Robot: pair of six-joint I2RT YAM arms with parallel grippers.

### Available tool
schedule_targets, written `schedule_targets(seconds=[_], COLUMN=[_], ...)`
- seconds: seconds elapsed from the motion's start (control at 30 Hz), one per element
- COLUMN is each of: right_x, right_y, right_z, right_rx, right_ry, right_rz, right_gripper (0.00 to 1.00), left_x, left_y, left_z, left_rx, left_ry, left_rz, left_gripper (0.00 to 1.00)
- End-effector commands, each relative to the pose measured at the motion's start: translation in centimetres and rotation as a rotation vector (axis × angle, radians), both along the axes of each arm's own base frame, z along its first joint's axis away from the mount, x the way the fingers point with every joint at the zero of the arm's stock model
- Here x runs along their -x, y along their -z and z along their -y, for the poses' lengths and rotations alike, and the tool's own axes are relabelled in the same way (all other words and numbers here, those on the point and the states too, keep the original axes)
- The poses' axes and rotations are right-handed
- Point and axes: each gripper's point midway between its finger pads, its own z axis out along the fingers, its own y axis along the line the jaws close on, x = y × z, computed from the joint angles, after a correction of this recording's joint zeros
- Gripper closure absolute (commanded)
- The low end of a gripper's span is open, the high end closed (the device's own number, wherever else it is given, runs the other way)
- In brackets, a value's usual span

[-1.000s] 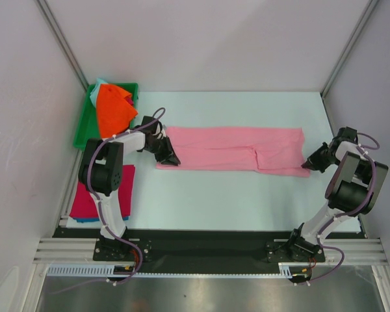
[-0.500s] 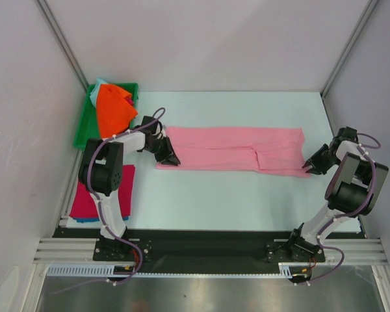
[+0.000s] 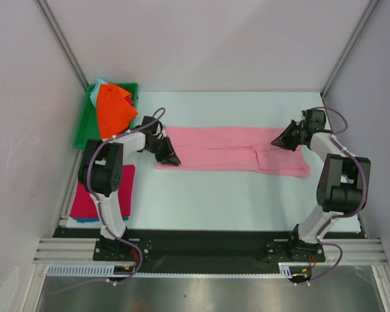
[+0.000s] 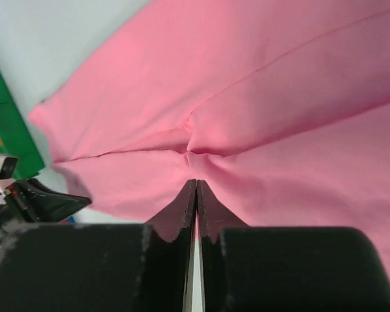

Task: Fold and stack the t-shirts
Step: Fold the tshirt

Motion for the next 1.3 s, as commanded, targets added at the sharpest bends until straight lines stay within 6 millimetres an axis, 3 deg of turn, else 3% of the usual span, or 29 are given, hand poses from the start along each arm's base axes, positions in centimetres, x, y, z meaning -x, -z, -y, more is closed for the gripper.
schedule_targets(seconds=[0.0, 0.03, 0.07, 0.13, 0.33, 0.43, 0.5, 0.53, 0.6, 0.67, 0.7, 0.77, 0.8, 0.9, 1.03, 1.2, 1.27], right_x=[-1.1, -1.0, -0.5, -0.9, 0.6, 0.5, 0.4, -0.2, 0.8, 1.0, 1.8, 3.4, 4.0, 6.4, 8.0, 8.0, 7.4], right_y=[1.6, 1.7, 3.0, 3.4, 7.7, 7.7, 7.0, 5.1, 4.5, 2.5, 2.5, 2.4, 2.7, 4.1, 6.7, 8.3, 7.6], right_z=[-3.0, -3.8, -4.3, -4.8, -5.5, -5.2, -4.1, -3.3, -1.2, 0.1, 1.6, 2.6, 3.8, 4.8, 7.2, 9.4, 10.5], right_rx=[-0.209, -0.260, -0.288, -0.324, -0.393, -0.400, -0.367, -0.338, -0.313, -0.296, -0.281, -0.270, -0.252, -0.248, -0.198, -0.100, -0.053], right_ry=[-0.045, -0.060, -0.061, -0.060, -0.042, -0.046, -0.027, -0.022, 0.034, 0.061, 0.090, 0.115, 0.149, 0.189, 0.242, 0.284, 0.275], right_rz=[0.047, 0.041, 0.010, 0.030, -0.028, -0.020, -0.016, 0.020, -0.024, 0.012, -0.004, -0.032, -0.040, -0.069, -0.114, -0.158, -0.165], right_gripper=[0.95, 0.96, 0.98, 1.00, 1.00, 1.00, 0.97, 0.91, 0.89, 0.82, 0.80, 0.79, 0.78, 0.77, 0.77, 0.77, 0.76], left_x=[-0.2, -0.2, 0.0, 0.2, 0.2, 0.0, -0.2, -0.2, -0.4, -0.6, -0.6, -0.7, -0.7, -0.6, -0.6, 0.0, 0.2], left_y=[-2.8, -3.1, -3.1, -3.2, -3.9, -4.4, -4.9, -5.0, -4.9, -4.6, -4.3, -3.4, -3.1, -1.7, 0.1, 1.9, 2.0], left_z=[0.6, 0.6, 0.6, 0.4, -0.3, -0.6, -0.9, -1.0, -1.4, -1.5, -1.5, -1.8, -1.9, -2.5, -3.8, -5.3, -5.9], left_rx=[0.033, 0.036, 0.034, 0.026, 0.003, -0.012, -0.024, -0.029, -0.038, -0.028, -0.029, -0.029, -0.026, -0.033, -0.075, -0.123, -0.151], left_ry=[0.004, 0.004, 0.007, 0.009, 0.011, 0.018, 0.027, 0.026, 0.017, 0.010, 0.010, 0.002, -0.005, -0.020, -0.027, -0.022, -0.016], left_rz=[0.072, 0.079, 0.078, 0.081, 0.101, 0.118, 0.133, 0.138, 0.144, 0.146, 0.144, 0.127, 0.118, 0.094, 0.067, 0.014, 0.007], left_gripper=[0.77, 0.77, 0.77, 0.77, 0.77, 0.77, 0.77, 0.76, 0.76, 0.76, 0.76, 0.76, 0.76, 0.76, 0.75, 0.75, 0.75])
